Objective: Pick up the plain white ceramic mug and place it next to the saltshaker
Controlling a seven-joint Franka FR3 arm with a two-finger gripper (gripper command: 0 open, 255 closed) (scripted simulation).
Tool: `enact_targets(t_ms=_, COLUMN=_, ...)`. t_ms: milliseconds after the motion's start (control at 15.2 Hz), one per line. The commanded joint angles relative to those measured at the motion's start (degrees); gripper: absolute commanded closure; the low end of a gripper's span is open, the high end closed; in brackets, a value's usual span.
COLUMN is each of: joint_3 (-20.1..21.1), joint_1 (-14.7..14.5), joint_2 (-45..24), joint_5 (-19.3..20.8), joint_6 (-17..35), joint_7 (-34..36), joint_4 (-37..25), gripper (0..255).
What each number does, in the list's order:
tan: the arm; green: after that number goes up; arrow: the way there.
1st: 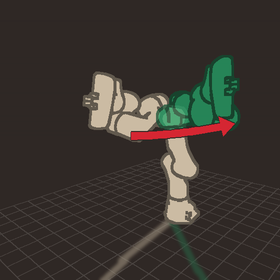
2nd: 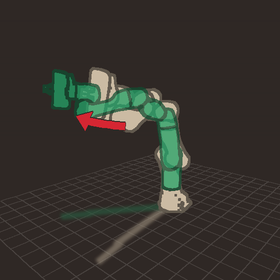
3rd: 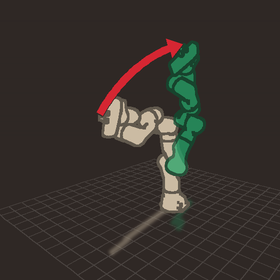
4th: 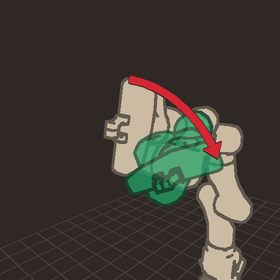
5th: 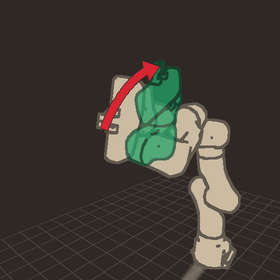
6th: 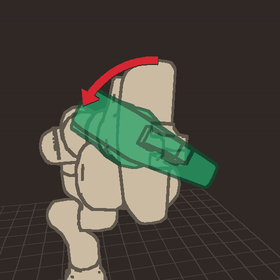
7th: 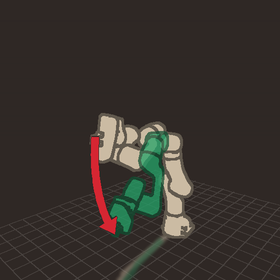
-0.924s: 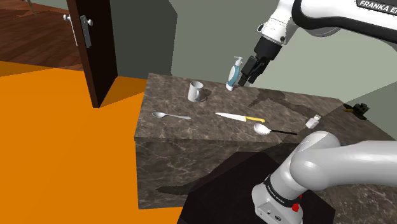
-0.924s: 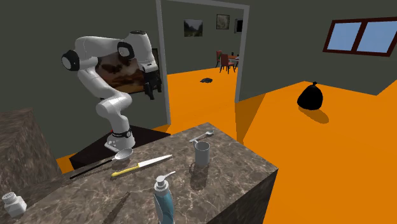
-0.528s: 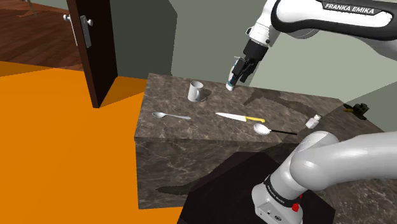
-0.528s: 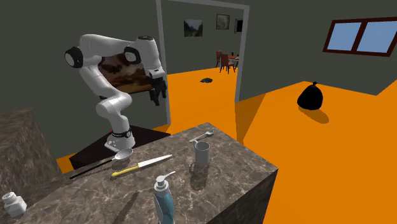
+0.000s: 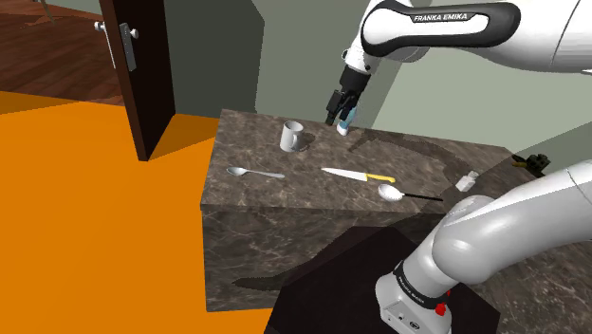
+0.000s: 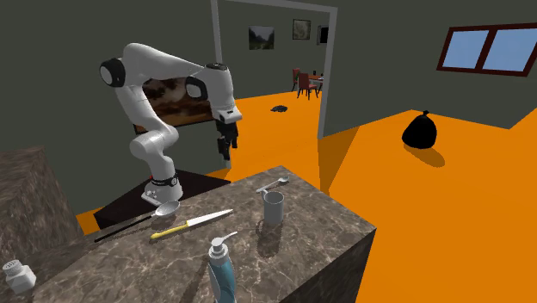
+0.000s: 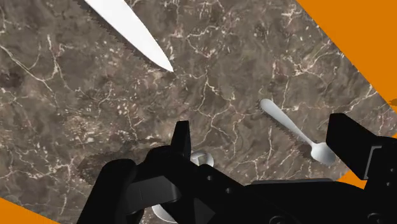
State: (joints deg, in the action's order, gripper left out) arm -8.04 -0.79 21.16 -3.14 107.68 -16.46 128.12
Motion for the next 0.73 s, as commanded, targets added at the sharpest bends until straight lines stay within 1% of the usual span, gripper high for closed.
enact_targets(t_ms=0, joint_3=-0.66, joint_1=-0.15, joint_2=-5.53, joint_5=0.02, joint_6=2.21, joint_7=-1.66, joint_4=-2.82, gripper=0)
enact_targets(t_ms=330, joint_3=-1.91, joint_1=-0.01, joint_2=-17.1, joint_5=-0.21, joint_6=4.7, joint_7=-5.45, joint_4=-10.67, gripper=0)
enact_targets(t_ms=660, joint_3=-2.53, joint_1=0.64, joint_2=-28.86, joint_5=-0.84, joint_6=5.54, joint_7=-8.89, joint_4=-20.43, gripper=0)
